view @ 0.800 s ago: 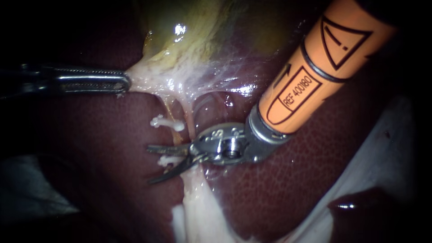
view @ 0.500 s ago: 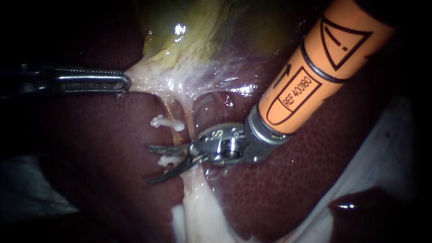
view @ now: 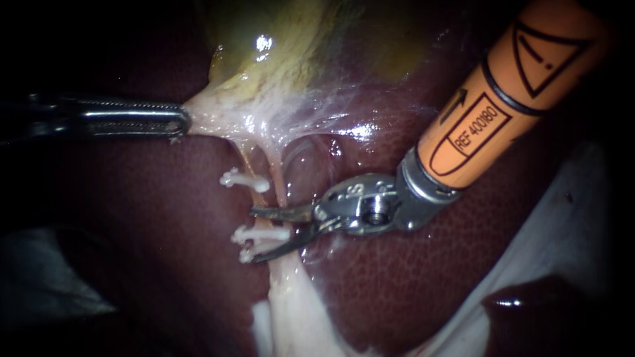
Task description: Go to the cutting position left tube
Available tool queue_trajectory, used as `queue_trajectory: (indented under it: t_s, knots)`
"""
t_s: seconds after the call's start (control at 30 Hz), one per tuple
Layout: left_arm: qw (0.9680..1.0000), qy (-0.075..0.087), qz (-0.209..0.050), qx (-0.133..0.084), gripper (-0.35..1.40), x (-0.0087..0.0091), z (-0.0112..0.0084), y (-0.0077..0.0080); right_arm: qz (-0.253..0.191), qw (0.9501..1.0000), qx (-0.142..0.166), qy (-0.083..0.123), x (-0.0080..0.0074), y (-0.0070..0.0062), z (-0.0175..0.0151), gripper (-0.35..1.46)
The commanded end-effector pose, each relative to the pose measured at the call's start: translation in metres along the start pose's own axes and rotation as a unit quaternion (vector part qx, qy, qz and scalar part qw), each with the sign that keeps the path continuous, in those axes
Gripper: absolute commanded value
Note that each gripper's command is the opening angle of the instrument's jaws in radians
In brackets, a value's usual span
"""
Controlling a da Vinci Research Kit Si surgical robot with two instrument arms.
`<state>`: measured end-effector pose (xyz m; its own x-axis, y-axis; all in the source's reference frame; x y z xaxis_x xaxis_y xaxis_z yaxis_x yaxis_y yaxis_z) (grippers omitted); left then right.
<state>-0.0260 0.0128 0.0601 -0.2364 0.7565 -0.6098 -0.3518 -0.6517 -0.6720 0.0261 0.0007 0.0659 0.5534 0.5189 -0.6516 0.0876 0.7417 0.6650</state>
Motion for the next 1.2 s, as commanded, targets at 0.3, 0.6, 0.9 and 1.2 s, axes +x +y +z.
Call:
queue_trajectory:
  t_s: [0.3, 0.6, 0.9, 1.2]
  knots:
    - [1.0000, 0.000, 0.000, 0.000, -0.35, 0.0000, -0.0001, 0.0001, 0.018, 0.9996, 0.005, -0.021, -0.0027, 0.0020, 0.0010, 1.08]
    - [1.0000, 0.000, 0.000, 0.000, -0.35, 0.0000, -0.0001, 0.0001, 0.027, 0.9992, 0.004, -0.029, -0.0046, 0.0043, 0.0012, 1.09]
    - [1.0000, 0.000, 0.000, 0.000, -0.35, 0.0000, -0.0001, 0.0001, 0.025, 0.9991, 0.029, -0.019, -0.0046, 0.0047, 0.0026, 1.13]
    - [1.0000, 0.000, 0.000, 0.000, -0.35, 0.0000, 0.0000, 0.0001, 0.028, 0.9972, 0.066, 0.020, -0.0032, 0.0046, 0.0046, 1.13]
